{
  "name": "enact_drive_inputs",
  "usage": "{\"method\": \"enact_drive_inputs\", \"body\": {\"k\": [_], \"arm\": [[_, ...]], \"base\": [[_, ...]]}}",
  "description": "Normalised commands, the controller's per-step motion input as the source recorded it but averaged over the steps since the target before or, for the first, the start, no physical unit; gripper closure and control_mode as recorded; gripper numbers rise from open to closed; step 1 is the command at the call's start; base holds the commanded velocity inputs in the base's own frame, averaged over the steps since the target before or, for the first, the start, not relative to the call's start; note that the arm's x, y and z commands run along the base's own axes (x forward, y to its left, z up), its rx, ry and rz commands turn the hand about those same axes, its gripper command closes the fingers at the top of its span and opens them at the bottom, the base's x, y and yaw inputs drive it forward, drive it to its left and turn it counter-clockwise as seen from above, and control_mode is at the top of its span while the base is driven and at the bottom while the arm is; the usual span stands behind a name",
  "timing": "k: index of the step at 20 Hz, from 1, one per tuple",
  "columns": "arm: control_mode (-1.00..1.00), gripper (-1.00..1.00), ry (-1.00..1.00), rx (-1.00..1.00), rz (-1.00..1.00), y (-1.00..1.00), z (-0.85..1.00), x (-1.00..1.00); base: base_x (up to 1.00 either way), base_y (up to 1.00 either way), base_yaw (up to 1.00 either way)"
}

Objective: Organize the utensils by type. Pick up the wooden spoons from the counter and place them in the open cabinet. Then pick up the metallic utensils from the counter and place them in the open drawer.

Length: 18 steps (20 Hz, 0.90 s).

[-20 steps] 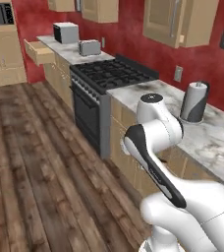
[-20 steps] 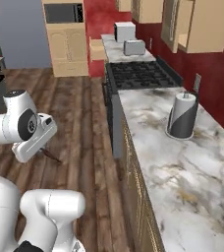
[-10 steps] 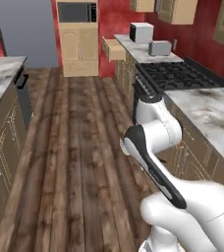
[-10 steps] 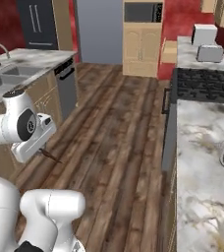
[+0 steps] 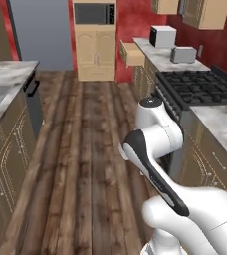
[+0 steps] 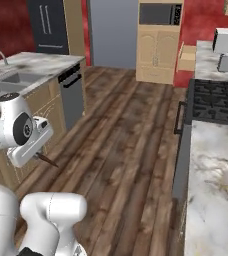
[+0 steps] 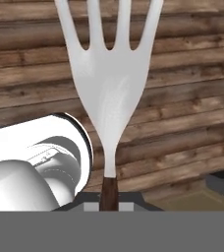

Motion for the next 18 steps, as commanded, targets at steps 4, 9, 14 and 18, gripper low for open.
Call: {"method": "enact_drive_inputs", "body": {"k": [4, 9, 14, 18], "arm": [[1.0, 1.0, 0.0, 0.0, 0.0, 0.0, 0.0, 0.0], [1.0, 1.0, 0.0, 0.0, 0.0, 0.0, 0.0, 0.0], [1.0, 1.0, 0.0, 0.0, 0.0, 0.0, 0.0, 0.0], [1.0, 1.0, 0.0, 0.0, 0.0, 0.0, 0.0, 0.0]], "base": [[1.0, -0.16, 0.05], [1.0, -0.17, 0.01], [1.0, -0.13, 0.0], [1.0, -0.1, 0.0]]}}
